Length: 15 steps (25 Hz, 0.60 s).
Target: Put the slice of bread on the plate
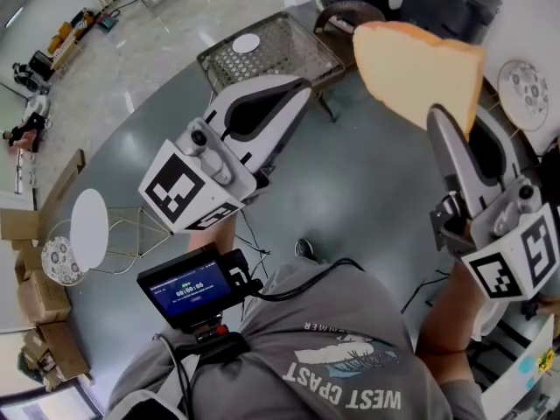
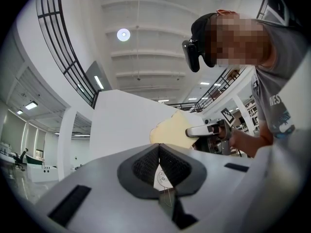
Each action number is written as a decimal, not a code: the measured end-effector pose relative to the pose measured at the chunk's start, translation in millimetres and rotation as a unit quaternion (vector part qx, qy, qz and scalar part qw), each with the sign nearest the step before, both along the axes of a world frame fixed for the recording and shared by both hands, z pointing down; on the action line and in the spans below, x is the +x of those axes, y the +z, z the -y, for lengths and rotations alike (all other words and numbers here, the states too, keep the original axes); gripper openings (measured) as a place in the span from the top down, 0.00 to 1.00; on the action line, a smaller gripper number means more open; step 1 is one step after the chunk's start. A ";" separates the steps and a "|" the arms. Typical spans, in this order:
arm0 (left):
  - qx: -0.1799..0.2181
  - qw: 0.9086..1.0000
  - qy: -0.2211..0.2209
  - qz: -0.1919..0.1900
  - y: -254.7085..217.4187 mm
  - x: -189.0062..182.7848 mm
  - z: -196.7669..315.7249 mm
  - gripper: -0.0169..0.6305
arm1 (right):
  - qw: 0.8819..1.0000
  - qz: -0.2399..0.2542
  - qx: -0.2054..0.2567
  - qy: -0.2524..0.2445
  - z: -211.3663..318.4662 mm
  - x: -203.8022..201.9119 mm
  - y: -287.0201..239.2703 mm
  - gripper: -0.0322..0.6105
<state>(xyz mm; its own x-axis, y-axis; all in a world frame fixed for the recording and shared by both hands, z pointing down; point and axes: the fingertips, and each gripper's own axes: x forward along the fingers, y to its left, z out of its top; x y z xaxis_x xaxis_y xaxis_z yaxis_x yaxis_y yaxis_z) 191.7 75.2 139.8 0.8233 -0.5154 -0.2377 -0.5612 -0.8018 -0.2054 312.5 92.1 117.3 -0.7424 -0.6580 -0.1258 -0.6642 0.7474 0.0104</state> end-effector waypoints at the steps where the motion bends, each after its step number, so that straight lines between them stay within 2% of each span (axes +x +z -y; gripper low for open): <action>1: 0.002 1.000 -0.001 -0.001 0.1 -1.8 -1.0 0.96 | 1.000 0.002 -0.001 0.000 -0.4 0.3 1.2 0.81; 4: 0.004 1.000 -0.008 -0.004 2.9 -12.0 -1.0 0.96 | 1.000 0.004 0.002 0.000 1.3 -4.9 3.0 0.81; 9: -0.005 0.999 -0.032 -0.011 8.2 -54.9 33.3 0.96 | 1.000 -0.001 -0.006 -0.021 39.6 -43.8 7.4 0.81; 15: -0.006 0.998 -0.065 -0.008 14.8 -47.5 85.0 0.96 | 0.999 -0.006 0.000 -0.054 100.6 -38.8 11.2 0.81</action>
<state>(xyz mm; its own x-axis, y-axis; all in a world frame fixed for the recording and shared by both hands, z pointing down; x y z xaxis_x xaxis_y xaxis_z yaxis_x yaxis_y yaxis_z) 144.2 -9.9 154.6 0.7460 -0.6199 -0.2434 -0.6632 -0.7249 -0.1862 273.7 -8.5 128.5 -0.8106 -0.5739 -0.1165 -0.5794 0.8149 0.0169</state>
